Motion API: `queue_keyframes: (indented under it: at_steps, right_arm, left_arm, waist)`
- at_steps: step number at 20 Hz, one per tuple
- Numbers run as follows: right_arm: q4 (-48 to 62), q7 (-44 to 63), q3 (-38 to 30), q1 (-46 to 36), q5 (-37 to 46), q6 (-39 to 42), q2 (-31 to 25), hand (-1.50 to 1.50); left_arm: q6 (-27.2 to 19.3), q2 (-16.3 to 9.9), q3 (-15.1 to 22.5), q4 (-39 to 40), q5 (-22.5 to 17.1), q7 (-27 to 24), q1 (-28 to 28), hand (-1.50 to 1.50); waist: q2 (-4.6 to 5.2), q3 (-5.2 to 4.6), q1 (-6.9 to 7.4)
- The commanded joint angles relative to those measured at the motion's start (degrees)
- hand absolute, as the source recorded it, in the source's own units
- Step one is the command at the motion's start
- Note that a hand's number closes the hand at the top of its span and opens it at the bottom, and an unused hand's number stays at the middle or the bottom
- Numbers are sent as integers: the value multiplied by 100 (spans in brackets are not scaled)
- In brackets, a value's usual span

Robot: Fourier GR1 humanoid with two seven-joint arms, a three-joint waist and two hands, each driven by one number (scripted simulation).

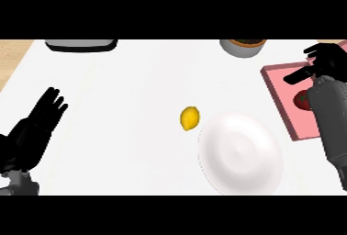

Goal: Pick the tomato from the plate and place it in the cardboard box

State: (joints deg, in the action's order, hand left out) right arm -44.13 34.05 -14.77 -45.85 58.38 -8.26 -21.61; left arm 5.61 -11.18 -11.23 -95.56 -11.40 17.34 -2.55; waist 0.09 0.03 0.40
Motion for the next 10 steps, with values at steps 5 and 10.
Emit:
queue_keyframes:
  at_steps: [5, 10]
  right_arm:
    - [-546, -799, -746, 189, -672, -1957, 214, -150]
    - [-1683, -836, -1060, 604, -1355, -2238, 531, -150]
  left_arm:
    - [64, 119, 106, -123, 109, -242, 338, 0]
    - [-122, 5, -69, -235, 33, 114, 85, 0]
  waist:
    - [4, 9, 30]
    - [-62, 1, -153]
